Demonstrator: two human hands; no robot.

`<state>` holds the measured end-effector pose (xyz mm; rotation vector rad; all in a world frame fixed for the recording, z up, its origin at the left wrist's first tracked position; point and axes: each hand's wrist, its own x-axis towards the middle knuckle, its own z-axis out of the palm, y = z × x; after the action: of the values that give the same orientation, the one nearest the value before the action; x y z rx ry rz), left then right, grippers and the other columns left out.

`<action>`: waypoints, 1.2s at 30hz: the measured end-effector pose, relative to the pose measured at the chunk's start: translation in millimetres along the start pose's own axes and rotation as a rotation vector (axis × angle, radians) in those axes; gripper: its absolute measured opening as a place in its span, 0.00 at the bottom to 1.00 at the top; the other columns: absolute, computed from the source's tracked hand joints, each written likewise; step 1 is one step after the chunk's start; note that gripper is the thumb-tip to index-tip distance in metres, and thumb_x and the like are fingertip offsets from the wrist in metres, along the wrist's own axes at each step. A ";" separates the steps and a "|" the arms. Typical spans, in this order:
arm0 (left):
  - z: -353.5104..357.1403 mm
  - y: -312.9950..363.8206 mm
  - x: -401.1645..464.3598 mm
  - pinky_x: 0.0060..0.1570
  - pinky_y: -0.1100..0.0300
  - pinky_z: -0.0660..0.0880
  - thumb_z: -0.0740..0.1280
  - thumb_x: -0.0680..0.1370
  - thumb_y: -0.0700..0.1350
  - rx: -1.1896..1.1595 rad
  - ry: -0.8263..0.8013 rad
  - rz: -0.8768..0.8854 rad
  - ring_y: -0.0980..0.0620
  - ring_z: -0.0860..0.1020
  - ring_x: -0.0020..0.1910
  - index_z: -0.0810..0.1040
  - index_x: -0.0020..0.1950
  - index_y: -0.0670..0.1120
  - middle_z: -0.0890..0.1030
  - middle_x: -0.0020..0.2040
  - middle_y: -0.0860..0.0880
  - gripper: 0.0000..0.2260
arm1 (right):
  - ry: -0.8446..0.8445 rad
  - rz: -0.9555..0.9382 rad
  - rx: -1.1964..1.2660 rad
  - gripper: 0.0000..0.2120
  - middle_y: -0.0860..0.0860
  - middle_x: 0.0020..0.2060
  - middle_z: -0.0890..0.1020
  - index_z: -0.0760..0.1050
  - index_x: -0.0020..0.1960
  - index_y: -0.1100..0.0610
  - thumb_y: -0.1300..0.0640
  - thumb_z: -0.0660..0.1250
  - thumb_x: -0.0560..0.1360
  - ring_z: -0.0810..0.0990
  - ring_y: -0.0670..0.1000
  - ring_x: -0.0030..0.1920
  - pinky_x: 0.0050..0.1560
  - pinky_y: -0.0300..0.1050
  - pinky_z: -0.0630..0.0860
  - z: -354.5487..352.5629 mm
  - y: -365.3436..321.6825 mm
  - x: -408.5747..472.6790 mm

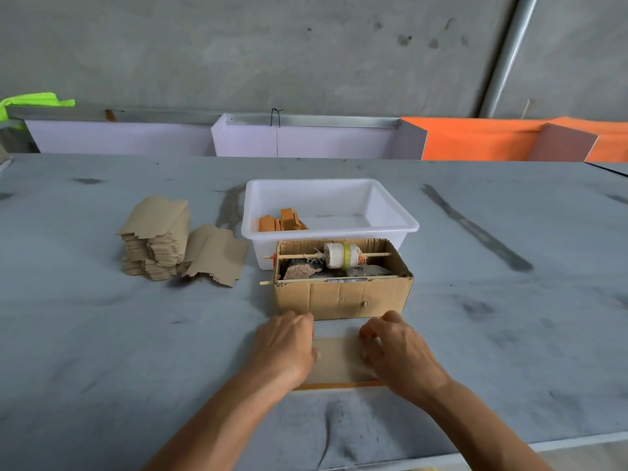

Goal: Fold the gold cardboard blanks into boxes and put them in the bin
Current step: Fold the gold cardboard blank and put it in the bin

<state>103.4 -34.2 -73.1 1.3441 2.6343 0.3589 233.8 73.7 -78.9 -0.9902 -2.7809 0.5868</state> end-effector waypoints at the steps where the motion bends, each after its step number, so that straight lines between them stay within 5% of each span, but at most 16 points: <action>1: -0.6 -1.0 0.0 0.57 0.55 0.69 0.67 0.76 0.50 -0.006 0.001 0.001 0.47 0.72 0.59 0.74 0.56 0.48 0.74 0.58 0.48 0.11 | 0.004 -0.006 -0.002 0.12 0.52 0.56 0.72 0.75 0.60 0.55 0.57 0.61 0.78 0.77 0.54 0.51 0.53 0.46 0.75 0.5 0.2 -0.7; 7: -3.8 -2.8 -0.8 0.49 0.60 0.68 0.70 0.74 0.48 -0.126 -0.036 -0.012 0.50 0.73 0.54 0.70 0.46 0.51 0.73 0.53 0.51 0.09 | -0.001 -0.031 -0.011 0.12 0.50 0.58 0.71 0.74 0.61 0.53 0.57 0.61 0.78 0.77 0.54 0.52 0.53 0.46 0.75 -0.6 0.6 -3.0; 13: -6.3 -8.0 6.1 0.48 0.64 0.73 0.75 0.69 0.42 -0.338 -0.090 -0.042 0.54 0.75 0.48 0.77 0.55 0.48 0.74 0.47 0.53 0.16 | -0.054 -0.114 0.024 0.16 0.50 0.58 0.76 0.76 0.62 0.54 0.64 0.64 0.75 0.76 0.51 0.55 0.55 0.40 0.75 -11.0 -1.8 11.7; 19: -2.3 -15.2 8.0 0.37 0.68 0.72 0.71 0.73 0.40 -0.363 -0.013 0.020 0.59 0.75 0.35 0.82 0.45 0.47 0.77 0.35 0.57 0.04 | -0.080 -0.170 0.009 0.11 0.49 0.52 0.79 0.81 0.54 0.54 0.63 0.65 0.75 0.75 0.45 0.48 0.48 0.34 0.73 -11.3 1.9 21.9; 32: -0.8 -33.7 7.9 0.44 0.67 0.70 0.72 0.73 0.41 -0.342 0.097 0.209 0.56 0.75 0.41 0.85 0.46 0.47 0.78 0.40 0.54 0.04 | 0.024 -0.267 0.102 0.08 0.43 0.42 0.78 0.84 0.46 0.54 0.64 0.69 0.73 0.75 0.43 0.43 0.44 0.31 0.70 -5.5 6.0 23.2; 36: -1.4 -35.6 1.6 0.44 0.63 0.72 0.71 0.73 0.36 -0.185 0.176 0.407 0.49 0.76 0.45 0.85 0.45 0.45 0.79 0.40 0.48 0.06 | 0.119 -0.417 -0.085 0.07 0.49 0.40 0.81 0.85 0.44 0.54 0.64 0.70 0.72 0.78 0.51 0.44 0.40 0.43 0.76 -6.2 3.5 15.0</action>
<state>74.6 -53.3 -82.0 1.8516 2.3636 0.7856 225.8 87.7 -74.7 -0.4149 -2.7992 0.3395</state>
